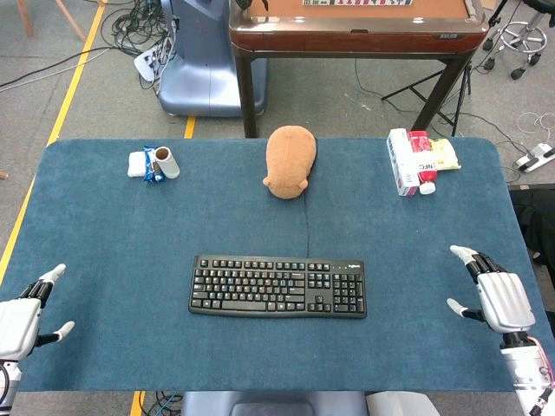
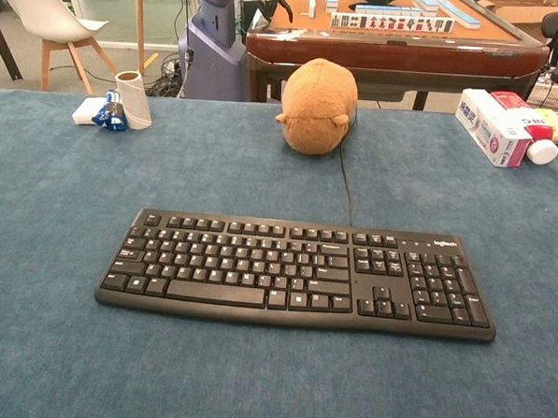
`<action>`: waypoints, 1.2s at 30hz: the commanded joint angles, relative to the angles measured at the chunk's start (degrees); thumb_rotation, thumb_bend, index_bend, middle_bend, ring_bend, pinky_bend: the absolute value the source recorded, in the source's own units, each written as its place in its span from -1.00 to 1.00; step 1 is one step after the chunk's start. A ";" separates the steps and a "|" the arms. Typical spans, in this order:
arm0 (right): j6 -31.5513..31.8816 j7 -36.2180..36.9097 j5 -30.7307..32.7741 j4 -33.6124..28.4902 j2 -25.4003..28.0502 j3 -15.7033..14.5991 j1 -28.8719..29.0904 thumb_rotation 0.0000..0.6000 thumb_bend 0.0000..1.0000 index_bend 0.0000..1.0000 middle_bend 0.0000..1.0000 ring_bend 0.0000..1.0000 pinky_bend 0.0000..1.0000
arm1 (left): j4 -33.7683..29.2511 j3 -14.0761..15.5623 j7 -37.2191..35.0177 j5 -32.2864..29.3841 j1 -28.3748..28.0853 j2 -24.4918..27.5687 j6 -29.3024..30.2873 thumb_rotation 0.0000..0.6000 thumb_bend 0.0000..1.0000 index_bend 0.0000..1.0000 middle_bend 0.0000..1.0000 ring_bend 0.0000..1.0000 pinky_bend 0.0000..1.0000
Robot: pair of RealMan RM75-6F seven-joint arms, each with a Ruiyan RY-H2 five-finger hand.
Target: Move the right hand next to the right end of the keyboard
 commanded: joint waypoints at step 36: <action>-10.41 -13.52 0.79 -4.33 -4.04 0.39 7.76 1.00 -0.66 -0.62 0.39 0.16 0.61 | 2.30 -0.67 -2.85 -1.44 -1.59 -1.01 -2.84 1.00 -0.74 -0.80 -0.64 -0.48 0.12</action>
